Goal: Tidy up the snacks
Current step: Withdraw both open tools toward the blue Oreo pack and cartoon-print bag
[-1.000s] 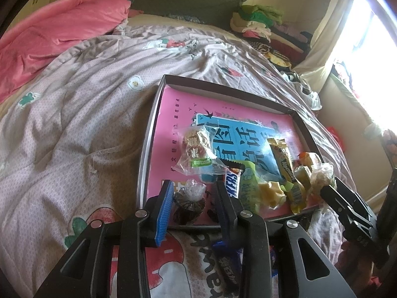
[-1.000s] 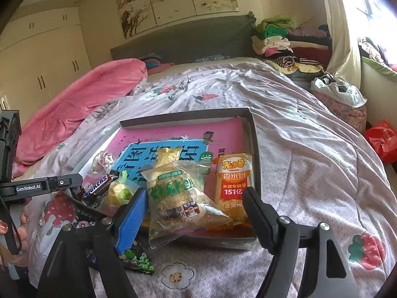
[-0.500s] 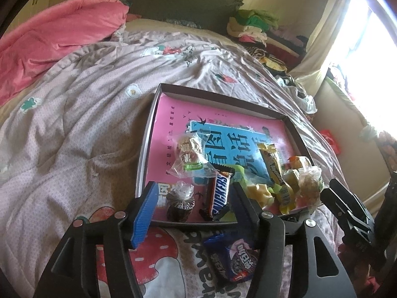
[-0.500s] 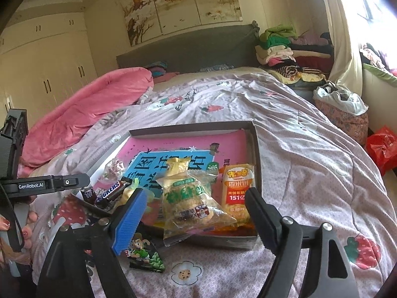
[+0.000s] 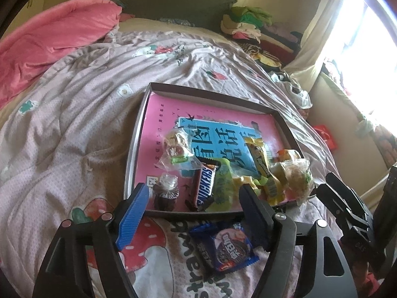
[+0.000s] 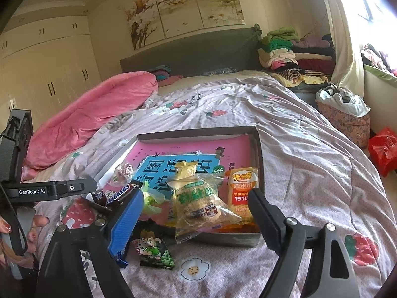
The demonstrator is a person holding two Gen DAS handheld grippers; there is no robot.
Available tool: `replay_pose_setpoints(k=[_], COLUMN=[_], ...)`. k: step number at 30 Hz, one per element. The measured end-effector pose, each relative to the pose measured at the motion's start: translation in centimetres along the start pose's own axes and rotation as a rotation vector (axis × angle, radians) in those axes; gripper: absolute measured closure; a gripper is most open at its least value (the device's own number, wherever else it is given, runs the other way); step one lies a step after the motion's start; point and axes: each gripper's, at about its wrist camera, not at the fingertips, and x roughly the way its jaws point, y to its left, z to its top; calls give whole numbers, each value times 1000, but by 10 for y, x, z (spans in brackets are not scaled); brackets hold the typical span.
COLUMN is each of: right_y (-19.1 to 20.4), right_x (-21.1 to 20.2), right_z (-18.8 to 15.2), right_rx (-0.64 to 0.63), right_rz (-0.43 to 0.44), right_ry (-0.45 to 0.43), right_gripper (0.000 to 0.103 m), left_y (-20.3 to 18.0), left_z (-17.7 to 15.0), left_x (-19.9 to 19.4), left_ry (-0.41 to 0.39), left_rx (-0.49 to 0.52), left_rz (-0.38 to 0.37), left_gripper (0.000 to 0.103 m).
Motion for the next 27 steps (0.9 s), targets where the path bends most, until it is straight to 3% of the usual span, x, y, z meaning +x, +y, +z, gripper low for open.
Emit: replay_pose_setpoints(k=[27], right_y=[28], right_x=[-16], right_z=[-13], right_rx=[-51], right_rz=[27], right_ry=[54], right_gripper=[16], left_y=[-16], left_z=[-13], left_x=[-22], left_ry=[22], left_rx=[35], left_rz=[-37], left_gripper=[26])
